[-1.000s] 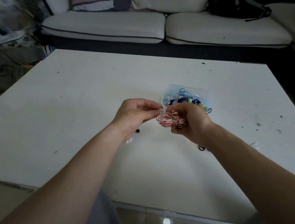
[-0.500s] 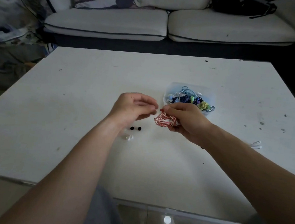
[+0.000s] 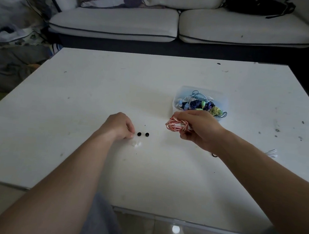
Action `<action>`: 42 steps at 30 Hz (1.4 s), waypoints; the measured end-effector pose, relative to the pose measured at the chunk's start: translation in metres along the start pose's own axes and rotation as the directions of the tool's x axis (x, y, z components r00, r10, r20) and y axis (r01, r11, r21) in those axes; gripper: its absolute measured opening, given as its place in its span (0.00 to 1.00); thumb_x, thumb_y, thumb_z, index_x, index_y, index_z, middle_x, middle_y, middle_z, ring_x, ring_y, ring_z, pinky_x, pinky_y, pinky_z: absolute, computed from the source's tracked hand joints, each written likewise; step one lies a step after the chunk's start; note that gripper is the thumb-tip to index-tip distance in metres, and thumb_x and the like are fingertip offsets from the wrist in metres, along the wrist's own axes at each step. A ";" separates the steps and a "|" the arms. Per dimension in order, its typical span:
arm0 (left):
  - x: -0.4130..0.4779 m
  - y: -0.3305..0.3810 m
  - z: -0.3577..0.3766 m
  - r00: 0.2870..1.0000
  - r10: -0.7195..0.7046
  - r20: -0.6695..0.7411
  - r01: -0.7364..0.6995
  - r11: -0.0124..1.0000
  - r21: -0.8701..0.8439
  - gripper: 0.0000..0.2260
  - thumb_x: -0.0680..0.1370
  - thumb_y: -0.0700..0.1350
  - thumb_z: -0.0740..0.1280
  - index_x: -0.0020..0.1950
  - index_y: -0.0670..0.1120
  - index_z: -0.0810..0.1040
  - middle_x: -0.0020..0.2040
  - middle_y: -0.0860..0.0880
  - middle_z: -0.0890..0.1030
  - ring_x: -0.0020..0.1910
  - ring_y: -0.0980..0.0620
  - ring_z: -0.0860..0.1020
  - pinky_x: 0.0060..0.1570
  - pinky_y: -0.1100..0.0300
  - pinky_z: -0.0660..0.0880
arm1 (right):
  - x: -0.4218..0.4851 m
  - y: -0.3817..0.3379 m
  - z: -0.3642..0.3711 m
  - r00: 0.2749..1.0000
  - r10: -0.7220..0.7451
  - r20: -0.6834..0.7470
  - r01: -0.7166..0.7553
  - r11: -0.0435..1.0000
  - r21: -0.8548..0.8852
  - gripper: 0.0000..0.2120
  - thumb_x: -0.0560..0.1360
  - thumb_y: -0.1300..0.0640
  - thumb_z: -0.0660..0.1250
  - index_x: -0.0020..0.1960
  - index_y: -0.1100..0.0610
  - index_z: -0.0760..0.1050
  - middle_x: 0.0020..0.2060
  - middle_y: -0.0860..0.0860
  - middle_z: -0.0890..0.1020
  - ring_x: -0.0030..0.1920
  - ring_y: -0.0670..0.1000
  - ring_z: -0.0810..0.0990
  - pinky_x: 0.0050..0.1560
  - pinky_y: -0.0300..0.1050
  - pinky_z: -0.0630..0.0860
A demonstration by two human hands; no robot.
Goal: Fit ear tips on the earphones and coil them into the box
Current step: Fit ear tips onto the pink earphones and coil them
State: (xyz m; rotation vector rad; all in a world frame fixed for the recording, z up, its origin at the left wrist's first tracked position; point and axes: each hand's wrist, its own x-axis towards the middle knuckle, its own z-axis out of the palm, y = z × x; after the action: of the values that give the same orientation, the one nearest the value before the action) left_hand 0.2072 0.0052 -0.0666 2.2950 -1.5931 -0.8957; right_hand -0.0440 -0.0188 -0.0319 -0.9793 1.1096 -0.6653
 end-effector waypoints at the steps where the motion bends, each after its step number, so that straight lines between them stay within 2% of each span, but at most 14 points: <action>1: 0.000 0.001 0.000 1.000 0.001 -0.003 -0.001 1.000 0.011 0.09 0.68 0.36 0.77 0.36 0.49 0.84 0.37 0.52 0.83 0.36 0.54 0.80 0.42 0.63 0.75 | -0.001 -0.001 0.000 1.000 0.002 0.009 -0.002 1.000 -0.001 0.07 0.76 0.60 0.71 0.48 0.64 0.82 0.38 0.58 0.80 0.35 0.51 0.76 0.33 0.42 0.75; 4: -0.005 0.009 -0.002 0.999 0.017 -0.052 -0.018 1.000 -0.015 0.07 0.69 0.36 0.74 0.37 0.48 0.85 0.36 0.53 0.83 0.38 0.53 0.80 0.41 0.63 0.76 | -0.003 -0.002 0.001 0.999 -0.001 0.036 0.001 1.000 -0.021 0.05 0.76 0.61 0.71 0.44 0.62 0.84 0.38 0.57 0.81 0.37 0.51 0.76 0.34 0.42 0.76; 6: -0.013 0.021 -0.007 0.990 0.040 -0.133 -0.059 0.989 -0.138 0.07 0.70 0.37 0.73 0.39 0.49 0.84 0.37 0.53 0.83 0.36 0.53 0.80 0.40 0.64 0.76 | -0.005 -0.003 0.002 0.998 -0.013 0.063 0.016 0.999 -0.041 0.06 0.77 0.61 0.70 0.43 0.60 0.84 0.39 0.56 0.83 0.40 0.52 0.77 0.35 0.42 0.76; 7: -0.019 0.028 -0.009 0.985 0.062 -0.162 -0.102 0.962 -0.254 0.07 0.71 0.37 0.74 0.41 0.49 0.84 0.37 0.53 0.83 0.36 0.54 0.80 0.42 0.63 0.77 | -0.005 -0.003 0.003 0.997 -0.025 0.075 0.028 0.999 -0.041 0.06 0.77 0.61 0.69 0.44 0.59 0.84 0.40 0.55 0.84 0.41 0.52 0.77 0.35 0.41 0.77; 8: -0.026 0.037 -0.010 0.982 0.084 -0.167 -0.146 0.904 -0.402 0.07 0.71 0.36 0.75 0.42 0.48 0.84 0.37 0.51 0.83 0.37 0.53 0.81 0.44 0.62 0.79 | -0.007 -0.004 0.004 0.995 -0.040 0.086 0.044 0.998 -0.036 0.06 0.78 0.61 0.69 0.45 0.59 0.84 0.41 0.54 0.85 0.42 0.52 0.78 0.36 0.41 0.77; 10: -0.042 0.053 -0.010 0.986 0.124 -0.113 -0.168 0.718 -0.675 0.07 0.72 0.34 0.75 0.43 0.45 0.84 0.39 0.48 0.84 0.39 0.53 0.83 0.48 0.61 0.81 | -0.009 -0.006 0.006 0.992 -0.080 0.097 0.082 0.997 -0.014 0.05 0.78 0.61 0.69 0.47 0.59 0.84 0.40 0.52 0.86 0.41 0.50 0.80 0.36 0.40 0.77; 12: -0.053 0.063 -0.009 0.989 0.141 -0.047 -0.117 0.544 -0.831 0.07 0.72 0.32 0.73 0.45 0.43 0.84 0.41 0.47 0.85 0.42 0.52 0.83 0.49 0.61 0.80 | -0.011 -0.009 0.010 0.989 -0.121 0.089 0.120 0.993 0.017 0.05 0.78 0.60 0.68 0.50 0.60 0.83 0.40 0.52 0.85 0.40 0.49 0.81 0.35 0.39 0.78; 15: -0.058 0.070 -0.011 0.989 0.149 0.022 -0.035 0.367 -0.930 0.08 0.73 0.30 0.71 0.47 0.40 0.83 0.43 0.45 0.85 0.43 0.51 0.84 0.48 0.63 0.80 | -0.016 -0.012 0.011 0.981 -0.180 0.068 0.176 0.982 0.065 0.05 0.78 0.60 0.68 0.49 0.60 0.83 0.42 0.53 0.85 0.40 0.49 0.82 0.36 0.39 0.78; 19: -0.062 0.074 -0.013 0.977 0.197 0.077 0.024 0.257 -0.966 0.08 0.74 0.29 0.68 0.48 0.39 0.83 0.44 0.44 0.86 0.43 0.51 0.85 0.47 0.63 0.81 | -0.022 -0.016 0.010 0.968 -0.243 0.071 0.237 0.968 0.079 0.04 0.77 0.61 0.69 0.45 0.58 0.83 0.39 0.53 0.85 0.39 0.51 0.82 0.40 0.43 0.77; 23: -0.063 0.075 -0.014 0.968 0.237 0.082 0.029 0.218 -0.976 0.08 0.74 0.29 0.67 0.46 0.40 0.83 0.43 0.43 0.86 0.42 0.51 0.85 0.45 0.64 0.81 | -0.025 -0.016 0.012 0.955 -0.285 0.084 0.275 0.955 0.109 0.03 0.70 0.59 0.72 0.42 0.57 0.84 0.39 0.56 0.85 0.42 0.57 0.81 0.48 0.52 0.75; 27: -0.063 0.076 -0.014 0.964 0.254 0.078 0.019 0.228 -0.973 0.09 0.74 0.29 0.66 0.47 0.40 0.82 0.42 0.44 0.86 0.41 0.52 0.85 0.42 0.64 0.80 | -0.026 -0.016 0.014 0.949 -0.302 0.089 0.291 0.950 0.117 0.05 0.67 0.57 0.73 0.42 0.57 0.85 0.41 0.58 0.85 0.43 0.59 0.80 0.48 0.53 0.74; 32: -0.063 0.077 -0.012 0.963 0.257 0.079 0.014 0.244 -0.970 0.09 0.74 0.28 0.67 0.46 0.40 0.82 0.41 0.44 0.86 0.40 0.52 0.85 0.42 0.65 0.80 | -0.026 -0.016 0.012 0.951 -0.300 0.076 0.294 0.952 0.079 0.02 0.72 0.61 0.72 0.44 0.59 0.84 0.41 0.58 0.86 0.42 0.57 0.82 0.45 0.50 0.76; 36: -0.064 0.077 -0.013 0.964 0.257 0.072 0.003 0.261 -0.965 0.09 0.76 0.28 0.65 0.47 0.39 0.82 0.41 0.44 0.85 0.40 0.52 0.85 0.42 0.65 0.80 | -0.026 -0.017 0.010 0.948 -0.305 0.094 0.301 0.952 0.055 0.05 0.69 0.59 0.73 0.44 0.58 0.83 0.41 0.55 0.86 0.40 0.53 0.84 0.43 0.48 0.78; 42: -0.065 0.078 -0.013 0.964 0.253 0.086 0.016 0.267 -0.964 0.08 0.76 0.29 0.65 0.46 0.40 0.81 0.40 0.45 0.86 0.39 0.52 0.85 0.40 0.65 0.80 | -0.023 -0.016 0.005 0.939 -0.313 0.146 0.310 0.950 0.041 0.05 0.67 0.57 0.73 0.42 0.56 0.85 0.44 0.58 0.86 0.42 0.55 0.85 0.45 0.49 0.81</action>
State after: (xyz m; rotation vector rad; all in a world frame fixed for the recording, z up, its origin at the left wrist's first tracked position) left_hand 0.1387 0.0311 0.0052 1.1458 -0.7542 -1.5473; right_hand -0.0470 -0.0050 -0.0068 -1.1842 0.8207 -0.8393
